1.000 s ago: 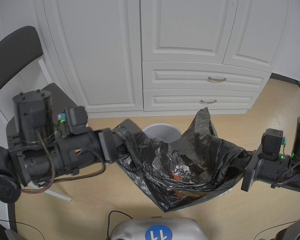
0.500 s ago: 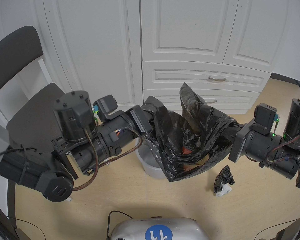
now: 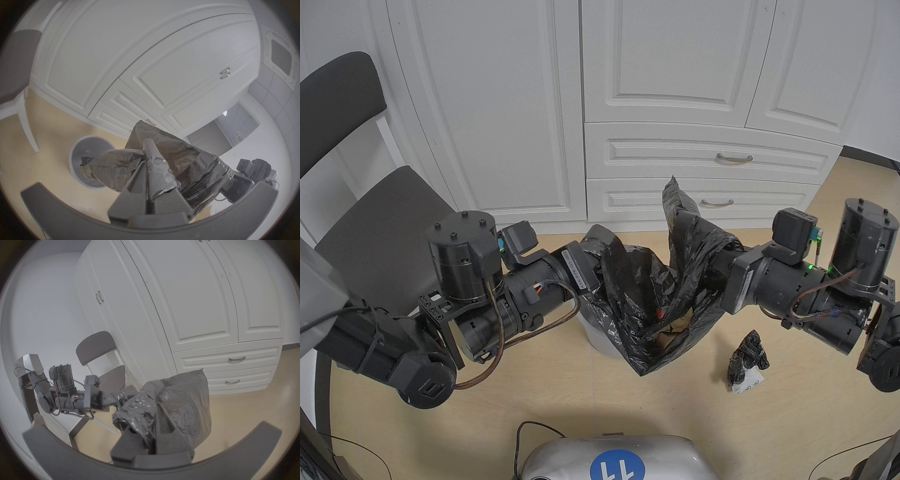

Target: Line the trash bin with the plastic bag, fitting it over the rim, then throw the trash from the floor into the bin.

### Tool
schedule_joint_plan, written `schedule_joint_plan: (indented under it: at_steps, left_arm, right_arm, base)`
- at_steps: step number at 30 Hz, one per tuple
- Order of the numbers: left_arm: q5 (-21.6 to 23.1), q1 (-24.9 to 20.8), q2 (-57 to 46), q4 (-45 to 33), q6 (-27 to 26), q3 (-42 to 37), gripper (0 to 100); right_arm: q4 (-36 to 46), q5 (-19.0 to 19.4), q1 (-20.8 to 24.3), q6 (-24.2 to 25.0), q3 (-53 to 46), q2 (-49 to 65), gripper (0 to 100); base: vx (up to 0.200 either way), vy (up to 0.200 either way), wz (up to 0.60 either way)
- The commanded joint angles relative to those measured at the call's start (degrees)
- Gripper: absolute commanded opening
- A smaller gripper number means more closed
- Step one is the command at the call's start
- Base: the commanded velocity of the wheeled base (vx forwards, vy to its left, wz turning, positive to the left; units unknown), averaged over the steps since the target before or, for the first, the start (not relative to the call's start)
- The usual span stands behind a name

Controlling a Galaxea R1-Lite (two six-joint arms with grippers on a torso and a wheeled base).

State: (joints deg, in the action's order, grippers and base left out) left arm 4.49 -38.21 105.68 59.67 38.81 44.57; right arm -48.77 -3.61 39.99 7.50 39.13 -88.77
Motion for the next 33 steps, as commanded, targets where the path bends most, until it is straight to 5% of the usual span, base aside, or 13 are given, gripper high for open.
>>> schedule_joint_plan:
  at_steps: [1,10,16,21,27,33]
  left_arm:
    - [0.08,2.96,5.24,2.29,5.04,-1.85,0]
    - [0.00,4.46,18.86,23.12,6.89,-3.26,0]
    - [2.11,5.51,15.78,23.38,5.31,-7.74,0]
    - [10.54,7.27,10.60,23.38,2.05,-15.21,0]
    - [11.60,8.94,10.77,23.38,1.26,-17.32,0]
    - [15.64,10.26,14.11,24.35,-6.73,-24.71,0]
  right_arm:
    - [-4.84,0.00,-0.52,0.33,0.33,-7.64,0]
    - [-7.21,0.80,-1.66,0.06,-0.37,-8.44,0]
    - [-7.21,2.20,-0.08,0.33,0.24,-11.86,0]
    - [-8.71,2.20,3.08,2.26,1.30,-17.05,0]
    - [-11.08,1.76,5.10,4.37,3.14,-22.32,0]
    - [-10.46,1.41,5.54,4.98,8.50,-28.65,0]
  base:
    - [0.000,0.000,0.00]
    - [0.000,0.000,0.00]
    - [0.000,0.000,0.00]
    - [0.000,0.000,0.00]
    - [0.000,0.000,0.00]
    - [0.000,0.000,0.00]
